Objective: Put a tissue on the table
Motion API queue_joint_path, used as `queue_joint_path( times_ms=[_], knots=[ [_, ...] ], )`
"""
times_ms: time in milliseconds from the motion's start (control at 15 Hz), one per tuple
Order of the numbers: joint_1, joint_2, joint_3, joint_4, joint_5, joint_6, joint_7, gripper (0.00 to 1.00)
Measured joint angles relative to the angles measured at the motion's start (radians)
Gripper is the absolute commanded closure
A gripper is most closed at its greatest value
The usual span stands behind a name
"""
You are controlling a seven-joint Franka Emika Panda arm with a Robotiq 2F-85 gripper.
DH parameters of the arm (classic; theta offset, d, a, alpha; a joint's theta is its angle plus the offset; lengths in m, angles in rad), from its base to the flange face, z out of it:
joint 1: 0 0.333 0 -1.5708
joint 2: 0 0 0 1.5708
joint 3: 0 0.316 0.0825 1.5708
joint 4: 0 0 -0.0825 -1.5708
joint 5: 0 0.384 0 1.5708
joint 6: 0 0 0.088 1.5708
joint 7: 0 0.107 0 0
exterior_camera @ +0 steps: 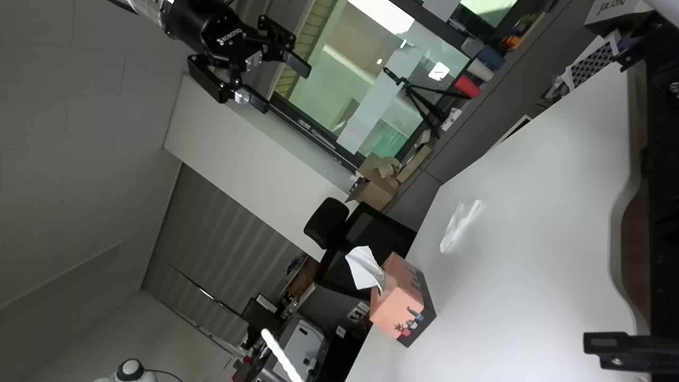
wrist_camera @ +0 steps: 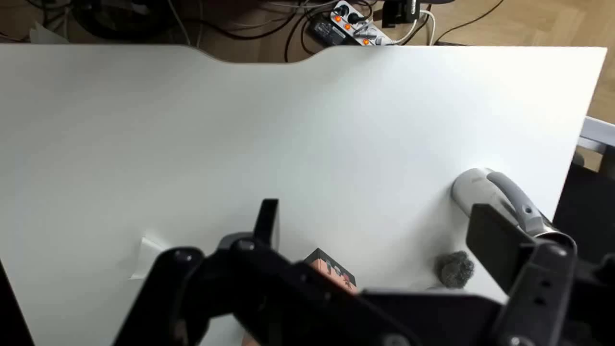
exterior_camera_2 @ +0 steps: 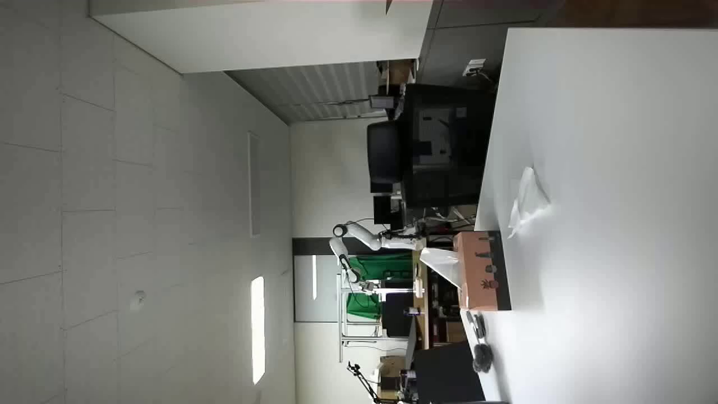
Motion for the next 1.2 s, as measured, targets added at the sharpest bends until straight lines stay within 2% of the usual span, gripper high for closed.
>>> queue_joint_path(
  times_ms=[867, 1067, 1200],
  knots=[
    [-0.002, -0.001, 0.000, -0.002, -0.002, 0.015, -0.003, 0.00],
    [-0.042, 0.047, -0.019, -0.006, -0.041, 0.155, -0.031, 0.00],
    [-0.093, 0.133, -0.042, -0.006, -0.082, 0.308, -0.054, 0.00]
  ],
)
